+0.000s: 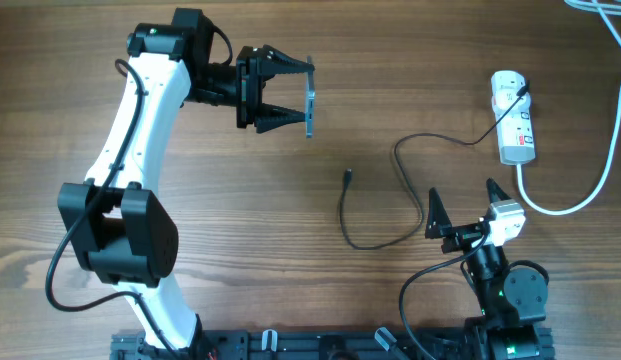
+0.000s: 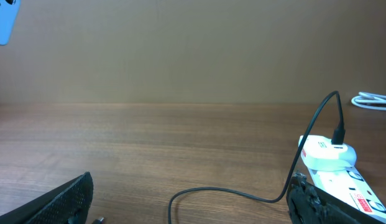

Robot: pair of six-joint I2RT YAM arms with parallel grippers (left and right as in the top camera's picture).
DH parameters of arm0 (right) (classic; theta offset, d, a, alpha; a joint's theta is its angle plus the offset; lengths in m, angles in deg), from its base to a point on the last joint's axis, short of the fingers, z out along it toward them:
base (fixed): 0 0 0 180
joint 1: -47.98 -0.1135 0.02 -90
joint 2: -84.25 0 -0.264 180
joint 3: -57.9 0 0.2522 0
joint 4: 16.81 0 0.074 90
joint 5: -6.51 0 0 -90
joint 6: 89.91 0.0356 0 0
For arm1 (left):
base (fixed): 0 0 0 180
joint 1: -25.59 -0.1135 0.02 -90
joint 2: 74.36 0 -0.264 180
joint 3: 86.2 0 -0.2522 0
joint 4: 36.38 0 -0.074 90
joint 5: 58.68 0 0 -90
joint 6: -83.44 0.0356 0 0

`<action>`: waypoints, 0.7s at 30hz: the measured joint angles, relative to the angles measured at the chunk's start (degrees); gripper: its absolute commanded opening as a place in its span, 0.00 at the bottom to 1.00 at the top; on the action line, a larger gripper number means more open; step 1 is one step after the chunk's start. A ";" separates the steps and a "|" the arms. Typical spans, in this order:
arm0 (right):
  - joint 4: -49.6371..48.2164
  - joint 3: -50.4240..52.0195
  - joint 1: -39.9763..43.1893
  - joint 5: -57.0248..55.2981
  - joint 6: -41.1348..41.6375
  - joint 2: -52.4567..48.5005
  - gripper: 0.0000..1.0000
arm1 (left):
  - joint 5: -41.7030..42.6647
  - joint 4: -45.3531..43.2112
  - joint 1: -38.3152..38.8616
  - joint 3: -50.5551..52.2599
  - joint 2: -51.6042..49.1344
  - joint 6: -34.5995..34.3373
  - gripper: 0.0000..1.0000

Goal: Plug charger to phone and switch on socket

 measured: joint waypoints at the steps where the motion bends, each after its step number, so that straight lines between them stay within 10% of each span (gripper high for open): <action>1: 0.00 0.00 0.00 0.00 0.00 0.00 1.00 | 0.00 0.00 0.00 0.00 0.00 0.00 0.56; 21: 0.00 0.00 0.00 0.00 0.00 0.00 1.00 | 0.00 0.00 0.00 0.00 0.00 0.00 0.54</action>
